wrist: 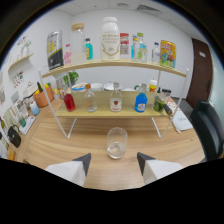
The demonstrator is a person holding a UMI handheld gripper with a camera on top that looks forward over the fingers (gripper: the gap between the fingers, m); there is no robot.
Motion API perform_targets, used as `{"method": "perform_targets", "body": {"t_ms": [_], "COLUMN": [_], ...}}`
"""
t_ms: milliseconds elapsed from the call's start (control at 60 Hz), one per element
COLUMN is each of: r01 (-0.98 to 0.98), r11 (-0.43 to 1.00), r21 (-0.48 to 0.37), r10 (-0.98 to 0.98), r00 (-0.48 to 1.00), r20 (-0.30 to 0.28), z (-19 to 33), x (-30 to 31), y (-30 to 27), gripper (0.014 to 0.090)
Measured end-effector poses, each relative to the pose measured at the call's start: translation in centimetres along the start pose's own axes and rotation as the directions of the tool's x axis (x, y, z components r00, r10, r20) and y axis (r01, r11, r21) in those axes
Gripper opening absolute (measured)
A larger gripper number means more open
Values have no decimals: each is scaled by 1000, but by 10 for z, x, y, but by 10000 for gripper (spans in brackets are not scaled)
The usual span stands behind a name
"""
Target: Make me a cup of Mojito.
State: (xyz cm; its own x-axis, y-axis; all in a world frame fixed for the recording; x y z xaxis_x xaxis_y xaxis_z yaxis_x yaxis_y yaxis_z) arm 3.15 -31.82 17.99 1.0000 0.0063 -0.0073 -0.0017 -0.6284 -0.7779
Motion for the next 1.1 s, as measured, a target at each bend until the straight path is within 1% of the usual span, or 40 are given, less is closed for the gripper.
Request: {"method": "perform_targets", "body": {"t_ms": [167, 300, 383, 533, 650, 817, 933, 1100], "r01": [10, 25, 20, 15, -32, -29, -24, -23], "r11": [1000, 999, 999, 995, 991, 994, 999, 1000], "r21": [-5, -27, -47, -95, -127, -101, -47, 6], "r10": [-10, -25, -19, -16, 32, 28, 23, 23], "r00": [1000, 1000, 1000, 1000, 999, 999, 1000, 999], "r20": [5, 8, 19, -3, -3, -18, -17, 26], "z": [-2, -7, -10, -20, -20, -6, 13, 46], "x": [-5, -7, -5, 30, 68, 123, 152, 164], "y": [2, 15, 28, 51, 57, 31, -7, -58], "gripper": [860, 863, 860, 860, 864, 856, 854, 850]}}
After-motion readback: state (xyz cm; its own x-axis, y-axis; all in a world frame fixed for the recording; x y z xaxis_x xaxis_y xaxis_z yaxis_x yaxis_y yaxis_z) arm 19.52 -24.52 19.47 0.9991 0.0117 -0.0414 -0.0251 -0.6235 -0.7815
